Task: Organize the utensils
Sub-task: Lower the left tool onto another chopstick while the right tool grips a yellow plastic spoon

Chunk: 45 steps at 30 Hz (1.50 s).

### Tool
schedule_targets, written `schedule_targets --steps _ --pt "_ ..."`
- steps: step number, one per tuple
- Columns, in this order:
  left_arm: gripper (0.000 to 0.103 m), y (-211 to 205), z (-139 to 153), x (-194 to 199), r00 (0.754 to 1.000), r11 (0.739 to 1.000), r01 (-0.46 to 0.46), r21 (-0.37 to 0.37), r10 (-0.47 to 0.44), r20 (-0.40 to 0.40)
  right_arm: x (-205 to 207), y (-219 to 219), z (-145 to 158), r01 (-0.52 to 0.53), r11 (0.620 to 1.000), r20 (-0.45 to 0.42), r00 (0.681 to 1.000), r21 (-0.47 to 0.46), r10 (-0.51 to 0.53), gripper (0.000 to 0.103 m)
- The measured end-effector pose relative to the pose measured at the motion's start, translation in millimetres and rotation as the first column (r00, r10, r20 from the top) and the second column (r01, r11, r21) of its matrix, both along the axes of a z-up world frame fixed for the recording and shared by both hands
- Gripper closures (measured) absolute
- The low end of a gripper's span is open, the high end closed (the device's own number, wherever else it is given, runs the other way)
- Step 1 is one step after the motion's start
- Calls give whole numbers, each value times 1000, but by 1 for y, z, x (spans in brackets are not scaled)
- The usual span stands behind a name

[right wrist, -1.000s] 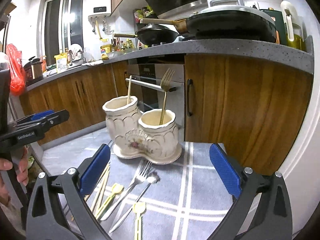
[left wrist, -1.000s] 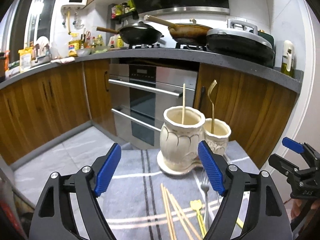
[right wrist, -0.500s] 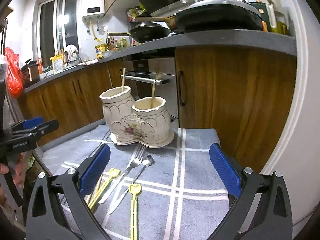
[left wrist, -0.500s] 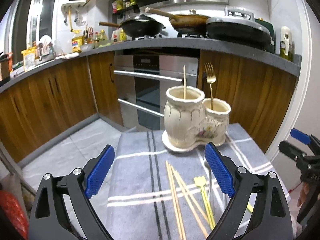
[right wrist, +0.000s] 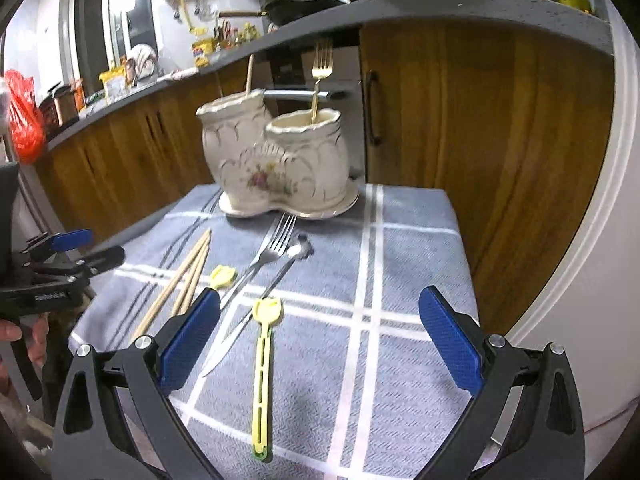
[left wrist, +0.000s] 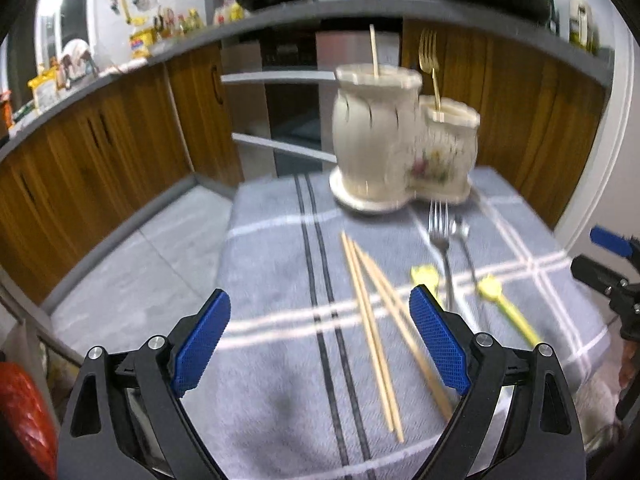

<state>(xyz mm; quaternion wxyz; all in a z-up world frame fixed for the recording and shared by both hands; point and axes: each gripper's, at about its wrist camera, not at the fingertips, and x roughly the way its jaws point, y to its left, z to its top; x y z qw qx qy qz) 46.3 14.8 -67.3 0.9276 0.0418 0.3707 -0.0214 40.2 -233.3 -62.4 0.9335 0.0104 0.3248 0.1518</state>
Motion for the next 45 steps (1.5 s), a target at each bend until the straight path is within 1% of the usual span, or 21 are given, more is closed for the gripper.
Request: schedule_targets --steps 2,6,7,8,9,11,12,13,16,20,22,27,29,33,35,36,40,42,43,44,45 --pt "13 -2 -8 2 1000 1000 10 3 -10 -29 -1 4 -4 -4 1000 -5 1000 -19 4 5" --pt "23 -6 -22 8 995 1000 29 -4 -29 -93 0 8 -11 -14 999 -29 999 -30 13 5" --pt "33 -7 -24 9 994 999 34 -6 -35 -105 0 9 -13 -16 999 -34 999 -34 15 5" --pt "38 -7 -27 11 992 999 38 -7 -38 -118 0 10 -15 -20 999 -38 999 -40 19 5" --pt "46 -7 -31 12 990 999 41 -9 -42 -136 0 10 -16 -23 999 -41 999 -47 21 5" --pt "51 -8 -35 13 987 999 47 -16 -49 -153 1 12 -18 -27 998 -41 999 -62 25 5" --pt "57 -8 -37 14 986 999 51 -17 -53 -157 1 12 -18 -29 997 -41 999 -66 27 5" --pt "60 -9 -37 14 985 998 55 -18 -57 -161 2 12 -18 -31 997 -41 999 -69 28 5" --pt "65 -11 -38 14 982 998 67 -15 -68 -175 4 12 -20 -31 997 -49 998 -71 28 5" --pt "68 -13 -39 14 979 997 77 -10 -78 -187 6 12 -22 -32 997 -55 998 -69 28 5" --pt "73 -15 -40 16 977 997 79 -6 -79 -197 7 12 -23 -35 997 -56 998 -71 31 5" --pt "78 -18 -43 22 972 996 89 6 -86 -219 8 12 -24 -41 995 -58 998 -87 36 5" --pt "82 -21 -43 23 969 995 98 21 -91 -231 8 11 -24 -41 995 -65 997 -92 35 5" --pt "87 -24 -42 29 953 992 120 40 -104 -284 8 9 -28 -68 991 -105 993 -112 56 5" --pt "88 -24 -44 34 943 990 133 41 -114 -314 9 9 -31 -92 988 -140 987 -122 75 5" --pt "88 -25 -47 37 935 989 146 35 -127 -333 10 10 -32 -102 987 -154 985 -125 82 7" --pt "88 -26 -47 41 927 987 156 41 -132 -351 12 16 -36 -152 981 -221 968 -120 123 29" --pt "89 -26 -47 42 924 986 160 47 -133 -359 12 22 -38 -177 977 -244 959 -121 143 38" --pt "89 -26 -47 43 922 986 161 45 -134 -362 12 27 -40 -193 972 -256 954 -130 155 44" --pt "89 -26 -47 44 920 986 162 42 -135 -368 12 30 -40 -205 969 -263 951 -138 164 46" --pt "89 -25 -47 46 918 986 163 37 -138 -373 12 35 -41 -224 963 -270 946 -149 178 52"
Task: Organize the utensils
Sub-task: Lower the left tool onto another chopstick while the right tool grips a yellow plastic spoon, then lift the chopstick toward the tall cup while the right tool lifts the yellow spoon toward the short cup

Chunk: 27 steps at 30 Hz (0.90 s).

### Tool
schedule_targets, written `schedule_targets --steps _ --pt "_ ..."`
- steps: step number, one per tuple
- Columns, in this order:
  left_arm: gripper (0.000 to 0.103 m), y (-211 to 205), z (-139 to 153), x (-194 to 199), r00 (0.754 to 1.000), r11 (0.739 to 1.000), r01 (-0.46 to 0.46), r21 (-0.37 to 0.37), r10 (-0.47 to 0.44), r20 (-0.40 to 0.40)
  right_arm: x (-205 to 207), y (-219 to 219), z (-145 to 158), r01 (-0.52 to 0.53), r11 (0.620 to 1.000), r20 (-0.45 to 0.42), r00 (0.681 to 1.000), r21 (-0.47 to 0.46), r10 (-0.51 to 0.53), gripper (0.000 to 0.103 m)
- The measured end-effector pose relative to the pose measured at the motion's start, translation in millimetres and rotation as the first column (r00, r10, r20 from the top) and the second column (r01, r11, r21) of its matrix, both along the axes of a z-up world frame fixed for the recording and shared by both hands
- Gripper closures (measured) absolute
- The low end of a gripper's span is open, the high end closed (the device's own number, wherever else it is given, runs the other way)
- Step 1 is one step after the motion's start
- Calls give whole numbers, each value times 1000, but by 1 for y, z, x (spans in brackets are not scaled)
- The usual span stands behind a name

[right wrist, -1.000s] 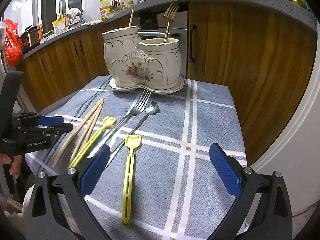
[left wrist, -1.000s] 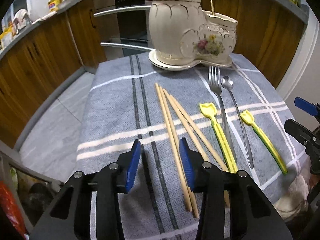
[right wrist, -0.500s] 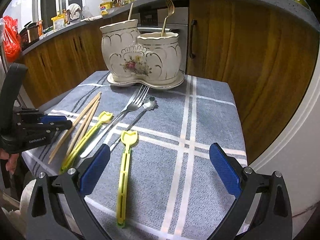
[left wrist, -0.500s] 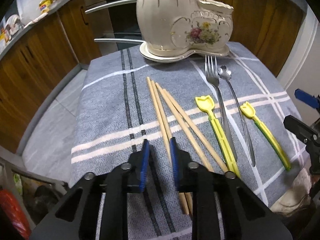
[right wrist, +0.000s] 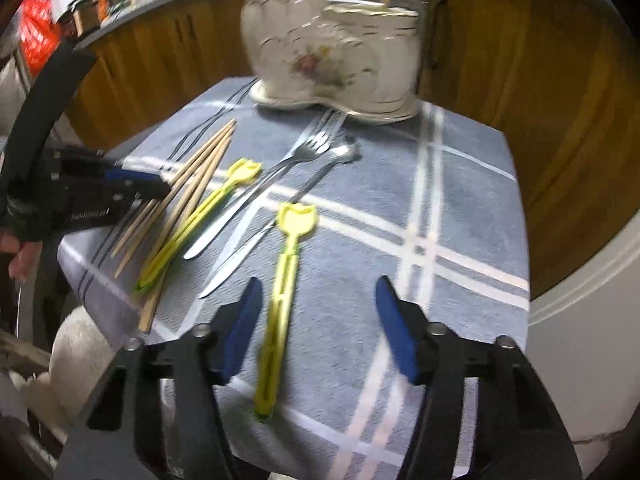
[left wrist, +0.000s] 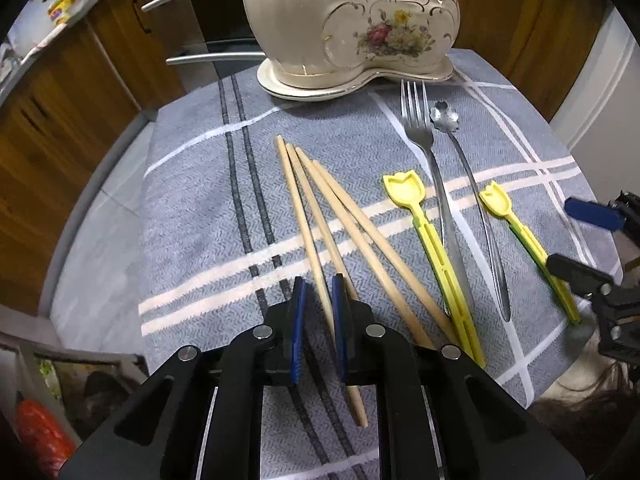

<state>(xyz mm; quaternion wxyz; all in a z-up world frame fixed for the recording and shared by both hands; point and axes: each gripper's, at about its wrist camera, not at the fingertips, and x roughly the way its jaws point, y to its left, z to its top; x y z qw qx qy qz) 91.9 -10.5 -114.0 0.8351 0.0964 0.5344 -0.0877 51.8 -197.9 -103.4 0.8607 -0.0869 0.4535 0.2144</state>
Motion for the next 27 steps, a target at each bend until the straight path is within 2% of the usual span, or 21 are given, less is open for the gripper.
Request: schedule_targets --steps 2,4,6,7,9,19,27 --pt "89 1 0 1 1000 1000 2 -5 -2 -7 1 7 -2 -19 1000 -13 1000 -15 19 59" --pt "90 0 -1 2 1000 1000 4 -3 -4 -7 4 11 -5 -22 999 -33 999 -29 21 75" --pt "92 0 -1 2 1000 1000 1 -3 -1 3 5 13 -8 -22 999 -37 999 -23 21 82" --pt "95 0 -2 2 1000 1000 -1 -1 1 8 5 14 -8 -23 999 -33 999 -23 22 89" --pt "96 3 -2 1 1000 1000 -12 -14 12 21 3 15 -8 -23 1000 -27 999 -15 22 93" --pt "98 22 1 -9 997 996 -39 -78 44 58 6 0 11 4 998 21 1000 68 -5 93" --pt "98 46 27 -21 987 989 -66 -129 83 135 20 -12 33 4 988 65 998 154 -15 93"
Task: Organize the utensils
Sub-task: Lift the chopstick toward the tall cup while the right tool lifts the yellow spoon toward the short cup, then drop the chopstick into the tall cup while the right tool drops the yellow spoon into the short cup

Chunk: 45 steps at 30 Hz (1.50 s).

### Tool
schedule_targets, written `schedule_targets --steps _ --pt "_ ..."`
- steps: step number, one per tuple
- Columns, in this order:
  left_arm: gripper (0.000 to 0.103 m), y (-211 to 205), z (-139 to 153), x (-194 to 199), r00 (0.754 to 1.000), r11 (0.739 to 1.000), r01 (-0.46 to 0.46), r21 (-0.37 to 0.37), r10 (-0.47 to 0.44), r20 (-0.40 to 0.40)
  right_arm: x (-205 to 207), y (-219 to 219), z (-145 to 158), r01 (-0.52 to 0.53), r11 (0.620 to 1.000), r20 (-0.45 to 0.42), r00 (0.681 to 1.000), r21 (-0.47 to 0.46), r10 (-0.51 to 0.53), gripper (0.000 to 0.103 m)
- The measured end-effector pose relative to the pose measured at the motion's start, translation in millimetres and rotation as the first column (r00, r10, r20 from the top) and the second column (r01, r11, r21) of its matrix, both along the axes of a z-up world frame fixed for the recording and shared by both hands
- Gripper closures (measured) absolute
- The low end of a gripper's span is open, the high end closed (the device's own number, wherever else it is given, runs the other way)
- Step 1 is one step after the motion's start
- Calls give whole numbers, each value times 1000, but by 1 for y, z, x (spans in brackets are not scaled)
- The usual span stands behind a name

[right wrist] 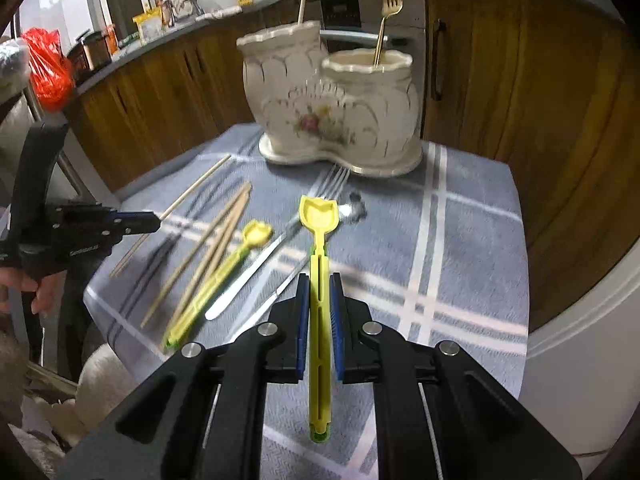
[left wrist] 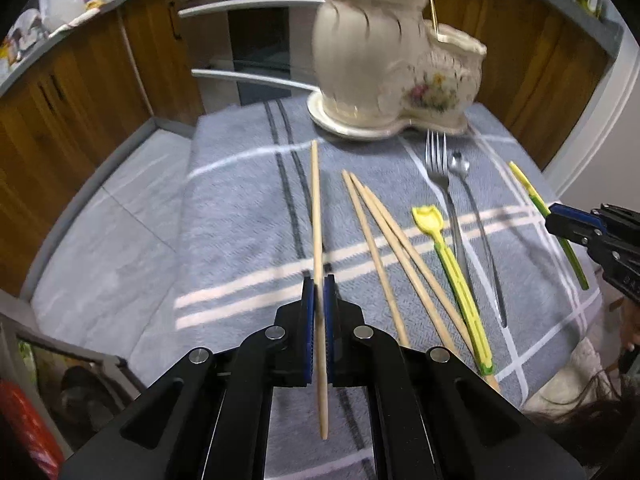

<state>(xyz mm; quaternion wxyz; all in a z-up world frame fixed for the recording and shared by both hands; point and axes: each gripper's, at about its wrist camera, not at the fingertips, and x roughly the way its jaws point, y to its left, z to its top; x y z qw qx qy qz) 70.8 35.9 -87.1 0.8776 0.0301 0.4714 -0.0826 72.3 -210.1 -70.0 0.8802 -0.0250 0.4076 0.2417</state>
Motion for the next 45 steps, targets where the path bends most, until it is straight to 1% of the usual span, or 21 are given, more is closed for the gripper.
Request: schedule_targets --steps 2,7,10,12,14,18,21,23,27,29,31,33,34,36,39,43,45 --pt "98 6 12 -2 999 1000 -10 -16 10 41 4 -2 6 3 1000 23 1000 30 -4 93" --pt "98 13 49 -3 986 998 -1 -67 12 169 19 -6 34 23 994 134 990 104 -37 93" --pt "98 9 74 -1 966 993 26 -116 5 259 30 -12 54 40 986 198 977 162 -72 93" --pt "98 6 90 5 945 986 54 -161 2 328 41 -16 68 43 976 247 964 214 -97 93" --pt "98 3 100 13 929 981 70 -183 2 369 56 -19 80 46 960 279 952 276 -125 93" --pt "98 -11 118 43 897 971 112 -209 -9 442 83 -22 93 50 928 306 937 369 -172 93" --pt "98 -18 127 65 881 965 130 -227 -7 472 103 -19 98 55 910 333 920 412 -206 93" --pt "98 -22 132 82 868 957 137 -257 9 497 113 -18 98 55 898 341 914 436 -221 93" --pt "98 -28 137 117 846 942 122 -312 66 530 139 -11 93 55 875 330 913 482 -239 93" --pt "98 -28 137 127 841 928 124 -351 89 534 151 -9 88 49 858 322 915 511 -244 93" --pt "98 -35 136 137 832 930 121 -348 96 546 159 -8 82 60 846 307 916 530 -257 93" --pt "98 -42 132 142 820 938 118 -325 92 565 163 -8 76 74 838 299 914 541 -274 93" --pt "98 -44 130 144 817 942 114 -316 92 569 165 -8 73 86 840 302 910 536 -285 93" --pt "98 -48 125 147 812 945 111 -309 93 576 164 -4 68 96 853 327 897 514 -298 93" --pt "98 -52 114 145 792 959 91 -267 93 603 159 4 62 99 885 386 873 455 -297 93" --pt "98 -51 101 142 798 966 83 -246 84 597 151 16 55 81 922 431 866 379 -253 93" --pt "98 -48 95 139 808 966 76 -245 84 583 146 19 54 79 934 446 863 347 -239 93"
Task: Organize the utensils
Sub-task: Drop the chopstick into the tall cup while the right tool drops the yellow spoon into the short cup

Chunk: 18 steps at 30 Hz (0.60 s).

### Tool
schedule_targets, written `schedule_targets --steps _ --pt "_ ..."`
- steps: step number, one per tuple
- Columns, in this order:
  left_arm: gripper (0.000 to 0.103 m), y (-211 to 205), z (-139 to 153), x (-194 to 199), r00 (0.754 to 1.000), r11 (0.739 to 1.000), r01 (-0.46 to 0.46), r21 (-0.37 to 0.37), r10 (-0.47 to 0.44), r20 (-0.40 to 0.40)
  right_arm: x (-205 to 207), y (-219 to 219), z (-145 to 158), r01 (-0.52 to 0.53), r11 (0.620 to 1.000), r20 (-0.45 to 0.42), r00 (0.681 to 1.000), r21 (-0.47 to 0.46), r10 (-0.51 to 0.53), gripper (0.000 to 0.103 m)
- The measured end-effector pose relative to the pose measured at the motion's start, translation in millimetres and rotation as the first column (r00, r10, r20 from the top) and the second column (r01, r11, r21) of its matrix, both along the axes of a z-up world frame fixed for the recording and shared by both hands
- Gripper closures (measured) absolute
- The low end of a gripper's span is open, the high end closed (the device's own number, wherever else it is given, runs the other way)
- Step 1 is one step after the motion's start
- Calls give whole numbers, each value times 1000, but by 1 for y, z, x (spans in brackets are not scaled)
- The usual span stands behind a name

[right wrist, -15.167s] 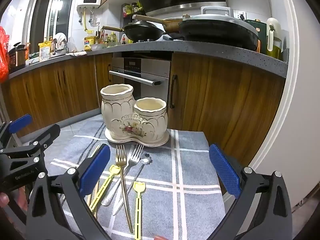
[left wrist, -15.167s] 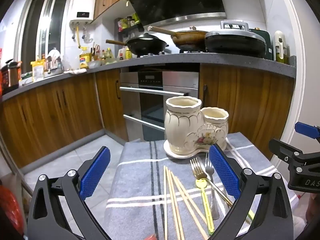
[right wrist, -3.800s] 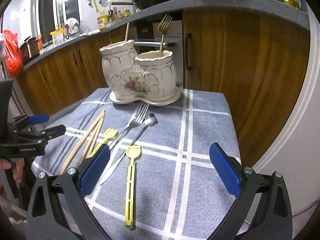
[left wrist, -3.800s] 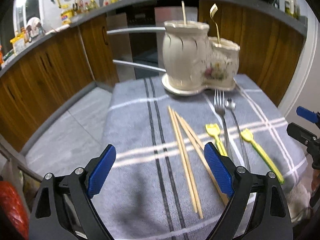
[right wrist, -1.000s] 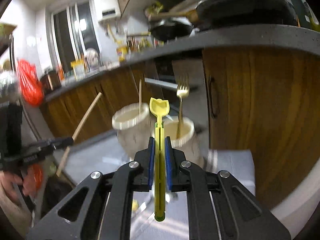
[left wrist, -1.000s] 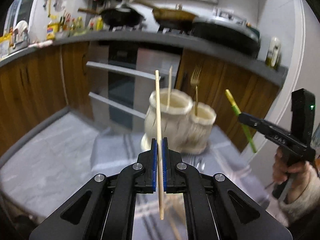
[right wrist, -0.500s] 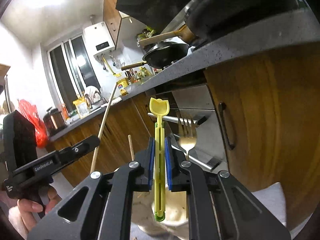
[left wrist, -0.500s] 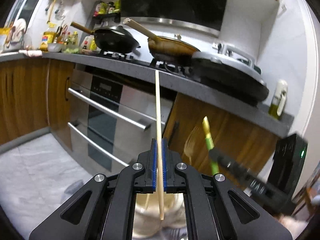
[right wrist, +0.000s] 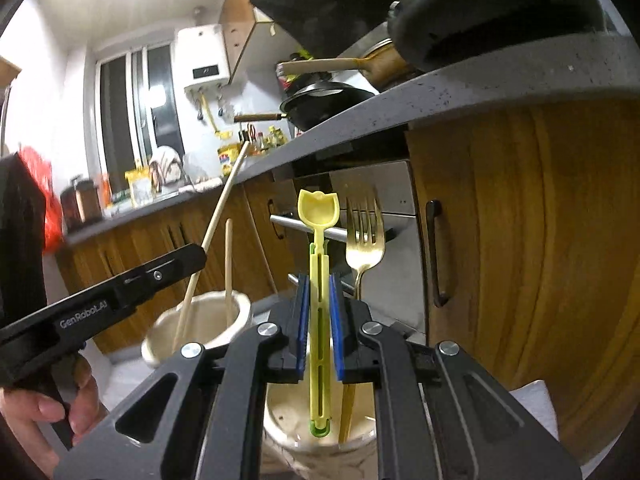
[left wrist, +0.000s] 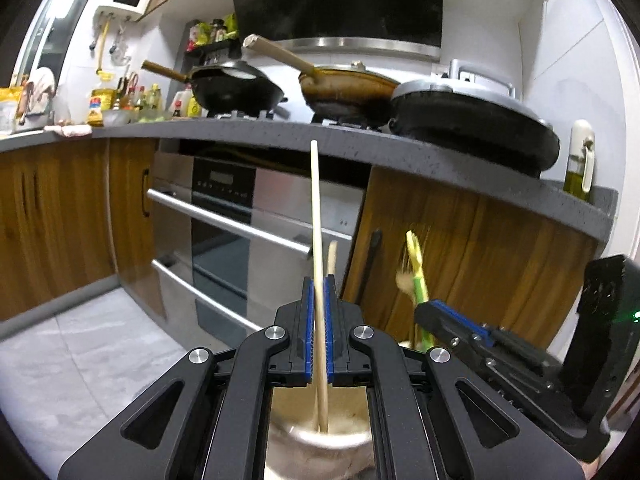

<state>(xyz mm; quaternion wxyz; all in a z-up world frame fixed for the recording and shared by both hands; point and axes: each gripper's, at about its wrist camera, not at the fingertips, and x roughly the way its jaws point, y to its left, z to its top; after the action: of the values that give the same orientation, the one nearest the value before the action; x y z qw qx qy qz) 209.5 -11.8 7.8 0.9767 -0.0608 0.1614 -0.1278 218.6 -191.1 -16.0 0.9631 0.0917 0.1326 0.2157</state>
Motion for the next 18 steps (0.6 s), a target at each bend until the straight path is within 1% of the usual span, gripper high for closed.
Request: schedule_targets --steps 2,6,11,18 --pt "98 4 -4 -4 1000 1000 4 -9 -4 -18 -3 0 -1 0 1000 -6 1000 -15 0 93" --pt "98 8 -8 -13 999 1000 15 2 -15 -33 -8 -6 -3 16 1000 -28 999 -20 -17 93" --pt "98 6 -12 -20 998 999 16 39 -14 -57 -15 -11 -7 32 999 -45 998 -30 -33 93" --pt "98 4 -14 -28 997 997 18 73 -12 -75 -21 -14 -9 51 997 -64 997 -51 -54 93"
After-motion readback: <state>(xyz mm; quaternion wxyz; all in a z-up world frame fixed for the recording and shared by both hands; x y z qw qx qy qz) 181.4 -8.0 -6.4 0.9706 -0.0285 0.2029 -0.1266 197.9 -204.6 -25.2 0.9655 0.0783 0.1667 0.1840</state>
